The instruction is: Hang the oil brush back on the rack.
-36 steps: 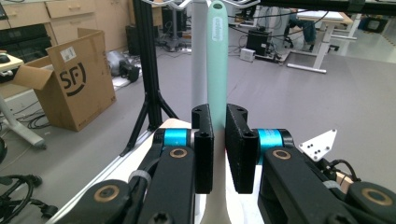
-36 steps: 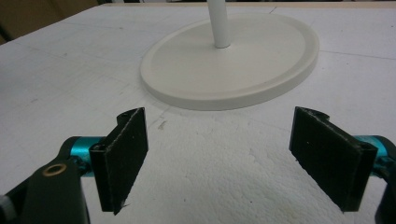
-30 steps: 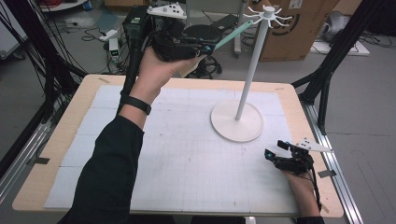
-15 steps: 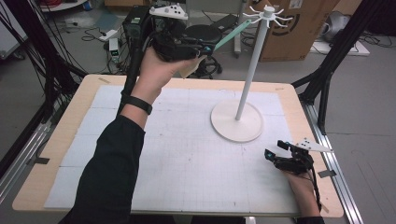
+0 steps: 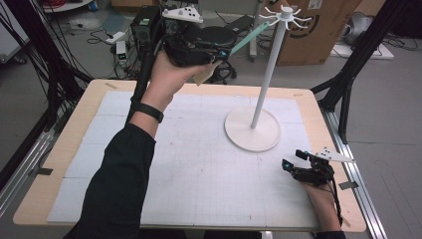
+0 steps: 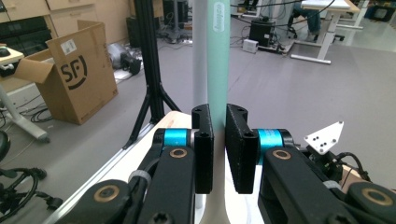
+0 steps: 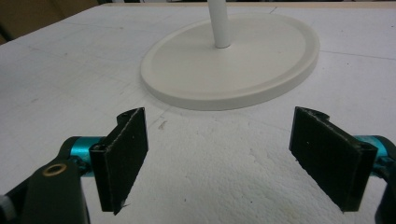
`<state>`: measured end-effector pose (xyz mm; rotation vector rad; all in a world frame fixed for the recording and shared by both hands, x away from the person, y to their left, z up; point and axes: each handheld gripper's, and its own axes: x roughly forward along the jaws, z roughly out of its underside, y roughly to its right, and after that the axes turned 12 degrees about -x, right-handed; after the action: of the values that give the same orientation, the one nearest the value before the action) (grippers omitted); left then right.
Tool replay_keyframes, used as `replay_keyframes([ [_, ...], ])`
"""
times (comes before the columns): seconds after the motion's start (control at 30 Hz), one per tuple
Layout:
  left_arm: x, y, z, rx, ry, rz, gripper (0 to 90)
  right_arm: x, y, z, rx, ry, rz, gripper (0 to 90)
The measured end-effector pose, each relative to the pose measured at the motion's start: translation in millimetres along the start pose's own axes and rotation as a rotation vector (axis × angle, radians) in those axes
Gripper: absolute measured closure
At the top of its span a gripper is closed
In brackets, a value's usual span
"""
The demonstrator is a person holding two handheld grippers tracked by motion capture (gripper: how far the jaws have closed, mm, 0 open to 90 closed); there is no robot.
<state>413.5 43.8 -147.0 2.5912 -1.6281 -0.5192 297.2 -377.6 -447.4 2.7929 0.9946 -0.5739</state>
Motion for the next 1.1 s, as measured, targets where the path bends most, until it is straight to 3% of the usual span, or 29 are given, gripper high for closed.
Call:
replay_keyframes([
  [0.4, -1.8, 1.9, -0.7, 0.012, 0.019, 0.025, 82.0, 0.0, -0.1, 0.0, 0.001, 0.000, 0.000, 18.9],
  [0.6, -1.3, 1.6, -0.6, 0.020, 0.009, 0.016, 82.0, 0.1, 0.1, 0.1, 0.000, 0.000, -0.001, 19.0],
  [0.93, -2.2, -1.5, -0.6, 0.010, 0.008, -0.034, 82.0, 0.0, 0.1, 0.1, 0.000, 0.000, 0.000, 19.0],
  [1.1, -1.7, 0.9, -0.6, 0.022, 0.006, -0.020, 82.0, 0.0, 0.1, 0.1, 0.002, 0.000, 0.000, 19.0],
])
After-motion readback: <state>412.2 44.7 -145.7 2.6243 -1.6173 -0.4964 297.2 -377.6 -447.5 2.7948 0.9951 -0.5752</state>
